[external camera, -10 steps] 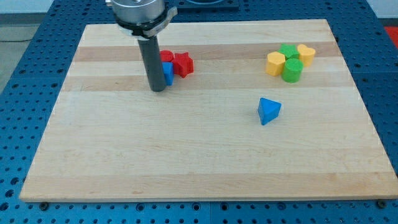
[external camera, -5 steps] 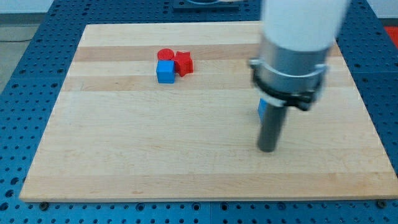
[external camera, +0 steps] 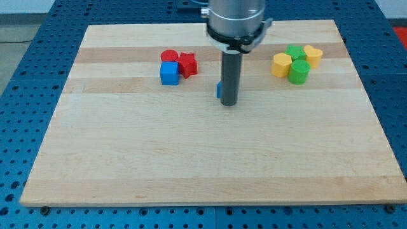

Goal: Move the blue triangle to the bottom right of the red star

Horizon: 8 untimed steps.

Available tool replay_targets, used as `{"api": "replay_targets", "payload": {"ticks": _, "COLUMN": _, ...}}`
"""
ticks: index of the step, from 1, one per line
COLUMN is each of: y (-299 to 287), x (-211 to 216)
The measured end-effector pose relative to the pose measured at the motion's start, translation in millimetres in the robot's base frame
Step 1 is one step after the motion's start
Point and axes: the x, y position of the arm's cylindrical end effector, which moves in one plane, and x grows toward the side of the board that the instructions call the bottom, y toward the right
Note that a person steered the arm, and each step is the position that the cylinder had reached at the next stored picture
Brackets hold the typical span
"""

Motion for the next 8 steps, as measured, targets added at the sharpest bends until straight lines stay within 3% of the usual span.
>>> {"api": "replay_targets", "payload": {"ticks": 1, "y": 0, "x": -8}}
{"api": "replay_targets", "payload": {"ticks": 3, "y": 67, "x": -8}}
{"api": "replay_targets", "payload": {"ticks": 8, "y": -19, "x": -42}}
